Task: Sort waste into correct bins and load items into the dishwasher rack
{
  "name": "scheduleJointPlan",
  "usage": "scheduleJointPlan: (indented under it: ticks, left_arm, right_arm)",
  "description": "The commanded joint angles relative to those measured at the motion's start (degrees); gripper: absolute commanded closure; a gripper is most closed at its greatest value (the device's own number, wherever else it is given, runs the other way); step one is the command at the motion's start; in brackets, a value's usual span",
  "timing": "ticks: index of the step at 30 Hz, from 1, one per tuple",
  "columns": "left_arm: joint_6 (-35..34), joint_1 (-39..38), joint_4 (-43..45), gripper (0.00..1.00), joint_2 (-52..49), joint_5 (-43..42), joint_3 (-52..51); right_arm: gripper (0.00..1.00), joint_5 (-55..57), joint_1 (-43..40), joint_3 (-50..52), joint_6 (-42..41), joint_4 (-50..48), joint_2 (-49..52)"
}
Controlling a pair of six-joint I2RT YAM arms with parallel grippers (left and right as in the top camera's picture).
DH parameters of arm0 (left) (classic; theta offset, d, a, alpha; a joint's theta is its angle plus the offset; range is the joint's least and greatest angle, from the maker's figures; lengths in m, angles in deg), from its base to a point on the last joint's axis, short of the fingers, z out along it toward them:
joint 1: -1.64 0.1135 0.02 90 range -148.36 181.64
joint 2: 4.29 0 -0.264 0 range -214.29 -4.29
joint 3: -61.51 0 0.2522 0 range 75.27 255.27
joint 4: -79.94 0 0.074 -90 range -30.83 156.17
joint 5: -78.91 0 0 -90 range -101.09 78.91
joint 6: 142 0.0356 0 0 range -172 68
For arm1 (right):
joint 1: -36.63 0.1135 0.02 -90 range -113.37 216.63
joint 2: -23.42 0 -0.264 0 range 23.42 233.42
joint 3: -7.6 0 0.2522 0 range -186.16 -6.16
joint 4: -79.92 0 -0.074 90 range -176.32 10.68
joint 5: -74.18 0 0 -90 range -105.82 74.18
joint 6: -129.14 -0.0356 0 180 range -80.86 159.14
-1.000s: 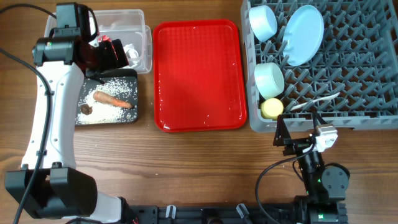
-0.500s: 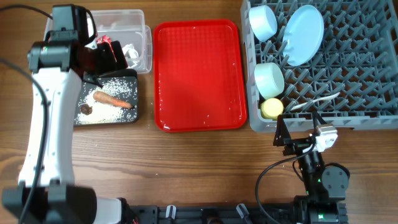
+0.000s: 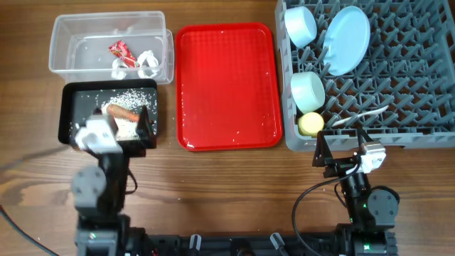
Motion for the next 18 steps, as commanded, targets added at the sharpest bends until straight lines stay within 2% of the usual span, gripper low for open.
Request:
scheduleJointPlan:
  ticks: [1,4,8,11,18]
  left_arm:
    - [0.2,-0.1,3.0,0.00,11.5,-1.3,-11.1]
    - [0.3,-0.1,1.9,0.00,19.1,-1.3,-15.5]
    - [0.3,-0.1,-6.4,0.00,24.9,-1.3,-16.7]
    - [0.3,-0.1,-10.9,0.00,24.9,-2.6,-16.7]
    - [0.3,-0.1,-10.9,0.00,24.8,-2.8,-16.7]
  right_arm:
    - [0.01,0.8,0.2,0.1,-0.8,-0.2,-0.4]
    - [0.00,0.8,0.2,0.1,-0.8,-0.2,-0.4]
    - [0.00,0.8,0.2,0.1,-0.8,-0.2,-0.4]
    - [0.00,0.8,0.2,0.1,-0.8,-0.2,-0.4]
    - [0.00,0.8,0.2,0.1,-0.8,-0.2,-0.4]
